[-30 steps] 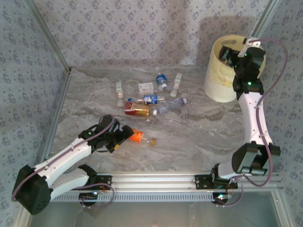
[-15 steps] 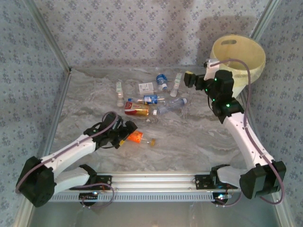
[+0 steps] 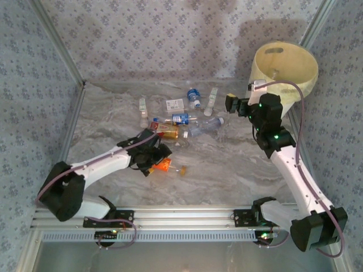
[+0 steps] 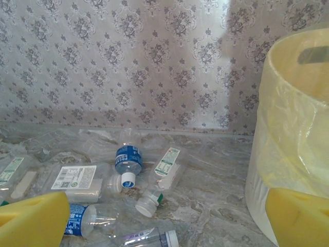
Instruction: Put the plastic bottles in the bin
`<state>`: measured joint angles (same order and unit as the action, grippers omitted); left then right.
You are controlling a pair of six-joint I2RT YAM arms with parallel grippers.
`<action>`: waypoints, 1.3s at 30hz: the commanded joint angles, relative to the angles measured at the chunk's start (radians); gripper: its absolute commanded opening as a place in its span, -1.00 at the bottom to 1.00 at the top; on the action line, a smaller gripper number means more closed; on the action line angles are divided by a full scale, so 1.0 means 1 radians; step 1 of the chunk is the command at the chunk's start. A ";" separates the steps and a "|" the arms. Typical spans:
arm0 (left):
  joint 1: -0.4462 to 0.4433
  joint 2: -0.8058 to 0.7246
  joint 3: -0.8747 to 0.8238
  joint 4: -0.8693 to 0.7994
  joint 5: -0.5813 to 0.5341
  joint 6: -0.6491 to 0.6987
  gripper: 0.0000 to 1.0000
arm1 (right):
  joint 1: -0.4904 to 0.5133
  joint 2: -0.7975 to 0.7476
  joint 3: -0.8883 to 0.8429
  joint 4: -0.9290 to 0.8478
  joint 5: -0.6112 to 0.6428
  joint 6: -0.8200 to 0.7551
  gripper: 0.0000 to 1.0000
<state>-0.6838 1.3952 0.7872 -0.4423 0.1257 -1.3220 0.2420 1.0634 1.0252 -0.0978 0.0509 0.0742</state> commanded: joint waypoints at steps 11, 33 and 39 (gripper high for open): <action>-0.006 0.200 0.140 -0.053 -0.061 -0.043 0.68 | 0.004 -0.056 -0.025 -0.081 0.055 -0.052 1.00; -0.005 0.150 0.322 0.056 -0.049 0.335 0.06 | 0.013 -0.075 -0.014 -0.208 -0.039 0.050 1.00; 0.008 0.114 0.370 0.228 0.011 0.490 0.06 | 0.025 -0.088 -0.057 -0.198 -0.320 0.085 1.00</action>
<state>-0.6861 1.5375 1.1126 -0.3252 0.0982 -0.9512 0.2531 0.9905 0.9859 -0.2749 -0.0837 0.1246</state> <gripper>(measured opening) 0.579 0.999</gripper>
